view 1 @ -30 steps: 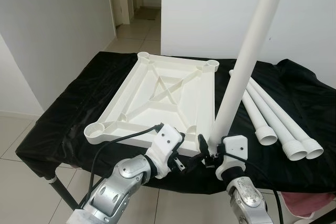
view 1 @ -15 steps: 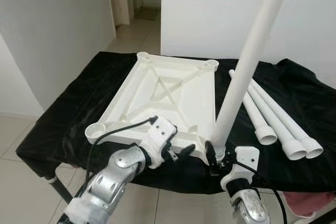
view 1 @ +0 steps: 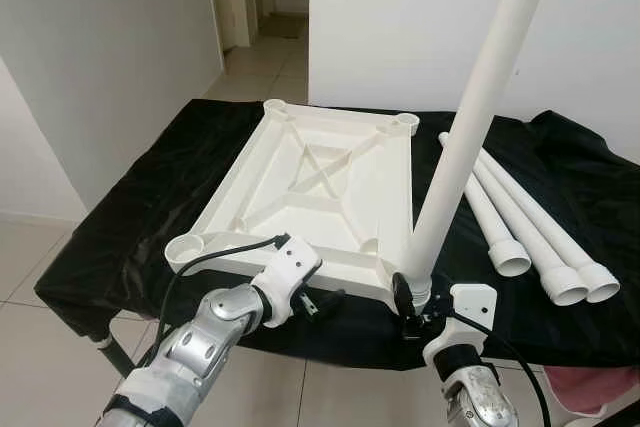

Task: Building children table

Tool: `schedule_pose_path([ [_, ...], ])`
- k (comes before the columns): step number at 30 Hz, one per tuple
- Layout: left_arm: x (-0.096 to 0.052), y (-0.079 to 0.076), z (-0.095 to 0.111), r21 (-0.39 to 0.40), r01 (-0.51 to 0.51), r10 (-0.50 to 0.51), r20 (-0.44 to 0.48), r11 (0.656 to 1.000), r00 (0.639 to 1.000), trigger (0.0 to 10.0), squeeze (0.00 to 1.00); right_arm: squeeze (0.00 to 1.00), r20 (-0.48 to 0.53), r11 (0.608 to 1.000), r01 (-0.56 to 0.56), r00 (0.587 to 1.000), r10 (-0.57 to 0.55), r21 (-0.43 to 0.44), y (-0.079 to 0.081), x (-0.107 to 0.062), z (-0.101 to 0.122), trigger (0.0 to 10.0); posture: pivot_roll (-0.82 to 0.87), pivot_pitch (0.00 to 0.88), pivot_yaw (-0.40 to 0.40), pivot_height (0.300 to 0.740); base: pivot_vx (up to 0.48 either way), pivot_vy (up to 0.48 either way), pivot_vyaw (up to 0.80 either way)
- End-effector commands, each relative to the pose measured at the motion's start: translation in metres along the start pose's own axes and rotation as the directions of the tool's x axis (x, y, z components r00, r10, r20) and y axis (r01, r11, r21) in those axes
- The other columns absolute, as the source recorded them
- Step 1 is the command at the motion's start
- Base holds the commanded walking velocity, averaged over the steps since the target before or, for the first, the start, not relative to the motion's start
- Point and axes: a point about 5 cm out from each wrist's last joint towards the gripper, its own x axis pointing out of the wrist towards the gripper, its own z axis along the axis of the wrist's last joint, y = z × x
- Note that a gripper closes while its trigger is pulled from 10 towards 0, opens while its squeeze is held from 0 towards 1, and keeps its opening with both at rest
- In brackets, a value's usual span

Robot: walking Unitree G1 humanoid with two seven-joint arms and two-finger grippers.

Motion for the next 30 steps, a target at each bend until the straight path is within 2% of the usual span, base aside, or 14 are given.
schedule_pose_path([
  [1,-0.001,-0.002,-0.011,0.006,0.084,-0.083,-0.058,0.996,0.995,10.0,0.00,0.00,0.008,1.000,0.002,1.000,-0.002,0.002,0.000,0.000,0.001,10.0,-0.07,0.096,0.049,0.740,0.000,0.000,0.00],
  [3,0.000,0.002,-0.013,0.014,0.061,-0.060,-0.073,0.998,0.995,10.0,0.00,0.00,0.009,1.000,0.001,1.000,-0.001,0.002,0.001,0.000,0.002,10.0,-0.07,0.096,0.049,0.740,0.000,0.000,0.00],
  [5,0.003,0.016,-0.014,0.008,0.004,-0.003,-0.121,1.000,0.993,10.0,0.00,0.00,0.009,1.000,-0.003,1.000,0.003,-0.001,0.001,0.002,0.001,10.0,-0.07,0.096,0.052,0.740,0.000,0.000,0.00],
  [10,0.005,0.025,-0.014,0.036,-0.016,0.022,-0.165,0.999,0.986,10.0,0.00,0.00,0.007,1.000,-0.006,1.000,0.006,-0.003,0.002,0.004,0.001,10.0,-0.07,0.096,0.053,0.740,0.000,0.000,0.00],
  [14,0.006,0.029,-0.013,0.030,-0.001,0.007,-0.189,1.000,0.982,10.0,0.00,0.00,0.009,1.000,-0.008,1.000,0.008,-0.006,0.002,0.005,0.001,10.0,-0.07,0.096,0.058,0.740,0.000,0.000,0.00],
  [20,0.006,0.032,-0.014,-0.026,0.047,-0.052,-0.224,0.999,0.973,10.0,0.00,0.00,0.008,1.000,-0.009,1.000,0.009,-0.005,0.003,0.005,0.000,10.0,-0.08,0.094,0.065,0.740,0.000,0.000,0.00],
  [21,0.006,0.032,-0.015,-0.034,0.062,-0.069,-0.228,0.997,0.971,9.1,0.00,0.00,0.008,1.000,-0.009,1.000,0.009,-0.005,0.003,0.006,0.000,10.0,-0.08,0.094,0.065,0.740,0.000,0.000,0.00],
  [22,0.006,0.033,-0.015,-0.037,0.072,-0.079,-0.230,0.997,0.970,9.1,0.00,0.00,0.008,1.000,-0.009,1.000,0.009,-0.005,0.004,0.006,0.000,10.0,-0.08,0.094,0.065,0.740,0.000,0.000,0.00],
  [23,0.006,0.032,-0.016,-0.040,0.082,-0.089,-0.234,0.996,0.968,2.6,0.00,0.00,0.009,1.000,-0.008,1.000,0.008,-0.005,0.004,0.006,0.000,10.0,-0.08,0.091,0.069,0.740,0.000,0.000,0.00],
  [24,0.006,0.032,-0.016,-0.040,0.082,-0.089,-0.234,0.996,0.968,2.6,0.00,0.00,0.009,1.000,-0.008,1.000,0.008,-0.005,0.004,0.006,0.000,10.0,-0.08,0.091,0.069,0.740,0.000,0.000,0.00],
  [25,0.006,0.032,-0.017,-0.039,0.087,-0.094,-0.236,0.995,0.967,0.3,0.00,0.00,0.009,1.000,-0.007,1.000,0.007,-0.005,0.004,0.006,0.000,10.0,-0.08,0.092,0.070,0.740,0.000,0.000,0.00],
  [26,0.006,0.032,-0.017,-0.043,0.090,-0.097,-0.238,0.995,0.966,0.0,0.00,0.00,0.009,1.000,-0.006,1.000,0.006,-0.005,0.004,0.006,0.000,10.0,-0.08,0.093,0.070,0.740,0.000,0.000,0.00],
  [30,0.006,0.032,-0.018,-0.046,0.084,-0.093,-0.238,0.995,0.967,0.0,0.00,0.00,0.009,1.000,-0.003,1.000,0.003,-0.005,0.004,0.006,-0.001,10.0,-0.08,0.091,0.071,0.740,0.000,0.000,0.00],
])
